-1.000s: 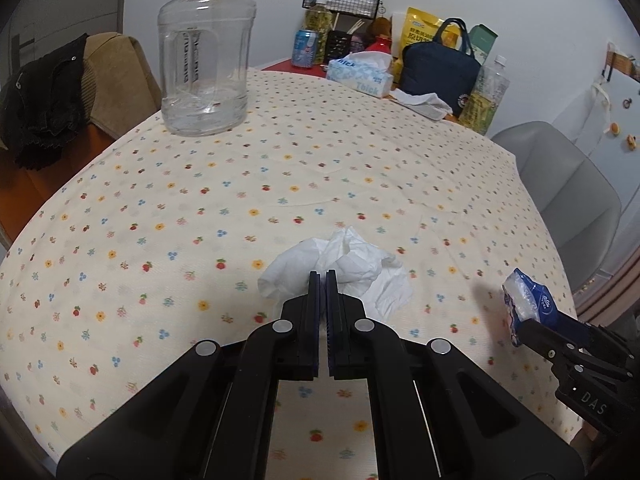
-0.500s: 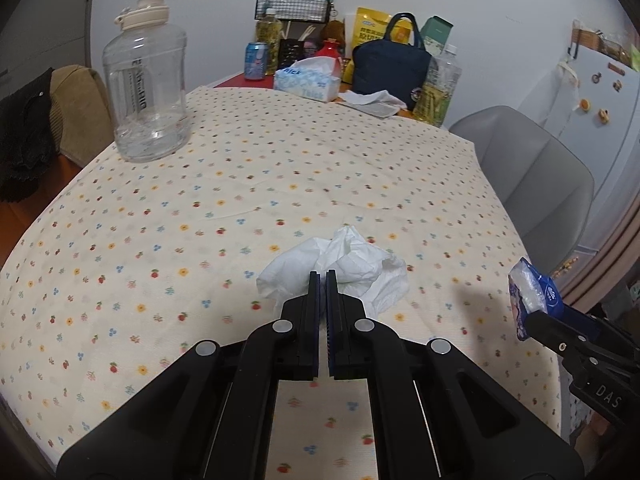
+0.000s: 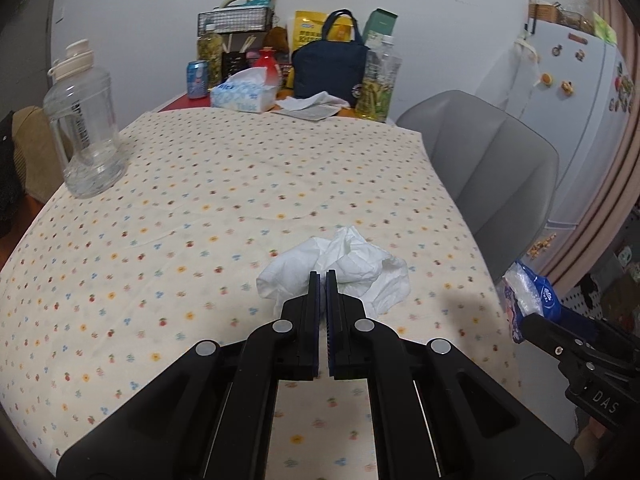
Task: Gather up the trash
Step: 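Grasp the blue tissue pack with the right gripper and lift it, then carry both items over the cream bin and open the right gripper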
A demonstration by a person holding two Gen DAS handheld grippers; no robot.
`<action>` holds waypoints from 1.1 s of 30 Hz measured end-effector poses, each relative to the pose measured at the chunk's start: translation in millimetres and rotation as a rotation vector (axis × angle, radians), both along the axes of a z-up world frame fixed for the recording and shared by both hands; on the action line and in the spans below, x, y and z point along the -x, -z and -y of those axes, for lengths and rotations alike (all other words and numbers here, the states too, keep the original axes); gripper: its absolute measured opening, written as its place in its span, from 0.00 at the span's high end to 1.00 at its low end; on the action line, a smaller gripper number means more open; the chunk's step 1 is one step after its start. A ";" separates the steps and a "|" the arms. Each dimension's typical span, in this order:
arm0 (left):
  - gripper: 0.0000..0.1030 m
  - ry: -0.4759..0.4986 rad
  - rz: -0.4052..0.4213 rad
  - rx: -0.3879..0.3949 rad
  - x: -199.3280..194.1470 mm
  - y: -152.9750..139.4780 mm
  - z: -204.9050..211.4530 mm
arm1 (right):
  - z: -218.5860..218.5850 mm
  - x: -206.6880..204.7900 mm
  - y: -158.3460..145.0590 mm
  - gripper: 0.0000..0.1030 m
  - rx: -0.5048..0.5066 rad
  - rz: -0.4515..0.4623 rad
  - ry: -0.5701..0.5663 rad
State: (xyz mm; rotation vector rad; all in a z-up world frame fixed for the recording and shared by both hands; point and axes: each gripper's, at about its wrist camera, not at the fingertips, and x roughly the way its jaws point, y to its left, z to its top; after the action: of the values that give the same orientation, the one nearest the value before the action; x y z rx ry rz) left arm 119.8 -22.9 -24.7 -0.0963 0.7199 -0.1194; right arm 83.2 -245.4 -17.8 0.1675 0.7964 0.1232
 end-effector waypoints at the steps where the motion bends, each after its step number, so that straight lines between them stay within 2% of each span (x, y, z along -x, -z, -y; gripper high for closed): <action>1: 0.97 0.007 0.002 -0.001 -0.7 -1.0 4.1 | 5.5 1.0 0.1 0.58 -0.001 0.000 0.010; 20: 0.97 0.203 0.010 -0.038 -4.9 -8.7 114.3 | 96.6 27.0 3.7 0.57 -0.006 0.007 0.193; 33: 0.97 0.315 -0.004 -0.096 -0.7 -3.3 188.4 | 164.0 47.6 26.5 0.57 -0.044 -0.016 0.312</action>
State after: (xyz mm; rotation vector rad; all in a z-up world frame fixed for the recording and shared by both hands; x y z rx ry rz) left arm 120.5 -211.3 -21.4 0.1097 0.7395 -0.3851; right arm 35.6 -409.4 -44.3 0.3318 0.7747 -0.1554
